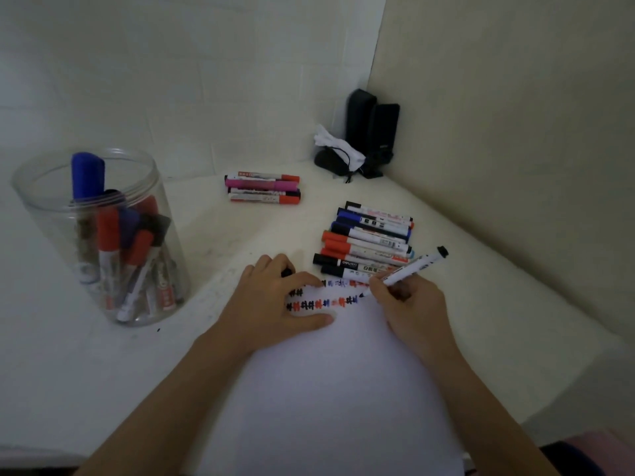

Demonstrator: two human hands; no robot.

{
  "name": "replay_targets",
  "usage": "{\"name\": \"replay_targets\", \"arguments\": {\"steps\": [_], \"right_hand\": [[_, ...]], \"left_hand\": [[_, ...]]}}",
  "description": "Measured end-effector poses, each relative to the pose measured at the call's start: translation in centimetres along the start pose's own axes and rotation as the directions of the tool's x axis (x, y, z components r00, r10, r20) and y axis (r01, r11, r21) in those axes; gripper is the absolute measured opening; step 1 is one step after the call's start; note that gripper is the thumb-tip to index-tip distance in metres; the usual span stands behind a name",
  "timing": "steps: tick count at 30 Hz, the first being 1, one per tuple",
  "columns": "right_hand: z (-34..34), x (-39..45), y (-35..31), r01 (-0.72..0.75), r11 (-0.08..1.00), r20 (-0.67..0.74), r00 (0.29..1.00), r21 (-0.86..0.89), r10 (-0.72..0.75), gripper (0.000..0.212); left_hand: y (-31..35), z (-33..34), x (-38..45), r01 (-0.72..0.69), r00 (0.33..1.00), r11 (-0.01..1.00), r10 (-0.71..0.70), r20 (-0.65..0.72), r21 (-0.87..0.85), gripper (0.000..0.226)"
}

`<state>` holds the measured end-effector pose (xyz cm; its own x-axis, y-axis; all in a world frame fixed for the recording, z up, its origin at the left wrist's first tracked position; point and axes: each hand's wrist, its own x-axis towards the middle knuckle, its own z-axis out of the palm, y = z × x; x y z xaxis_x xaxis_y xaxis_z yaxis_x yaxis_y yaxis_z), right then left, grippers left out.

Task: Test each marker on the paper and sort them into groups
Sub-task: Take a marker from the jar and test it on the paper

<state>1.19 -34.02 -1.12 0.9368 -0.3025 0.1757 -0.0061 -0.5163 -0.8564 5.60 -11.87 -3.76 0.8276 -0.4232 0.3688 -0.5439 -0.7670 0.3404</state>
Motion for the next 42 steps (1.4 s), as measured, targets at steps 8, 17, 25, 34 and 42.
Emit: {"name": "replay_targets", "arguments": {"steps": [8, 17, 25, 34, 42], "right_hand": [[0.2, -0.3, -0.3, 0.032, 0.999, 0.009, 0.999, 0.021, -0.032, 0.014], [0.1, -0.5, -0.5, 0.008, 0.999, 0.012, 1.0, 0.048, -0.009, 0.013], [0.2, -0.3, -0.4, -0.014, 0.999, 0.004, 1.0, 0.039, 0.013, 0.013], [0.2, -0.2, -0.3, -0.018, 0.999, -0.011, 1.0, 0.03, 0.018, 0.017], [-0.4, 0.1, -0.3, -0.087, 0.945, -0.089, 0.989, 0.317, 0.12, 0.015]], "left_hand": [[0.1, 0.0, 0.0, 0.005, 1.0, 1.0, -0.005, 0.006, -0.008, 0.064], [0.1, -0.1, 0.0, 0.019, 1.0, 1.0, -0.019, 0.021, -0.014, 0.071], [0.1, -0.1, 0.0, 0.013, 1.0, 1.0, -0.013, 0.025, -0.01, 0.068], [-0.2, 0.2, 0.1, -0.016, 1.0, 1.0, 0.016, 0.001, 0.01, 0.065], [0.7, -0.9, 0.0, 0.177, 0.984, 0.902, -0.171, 0.05, -0.394, 0.032]]}}
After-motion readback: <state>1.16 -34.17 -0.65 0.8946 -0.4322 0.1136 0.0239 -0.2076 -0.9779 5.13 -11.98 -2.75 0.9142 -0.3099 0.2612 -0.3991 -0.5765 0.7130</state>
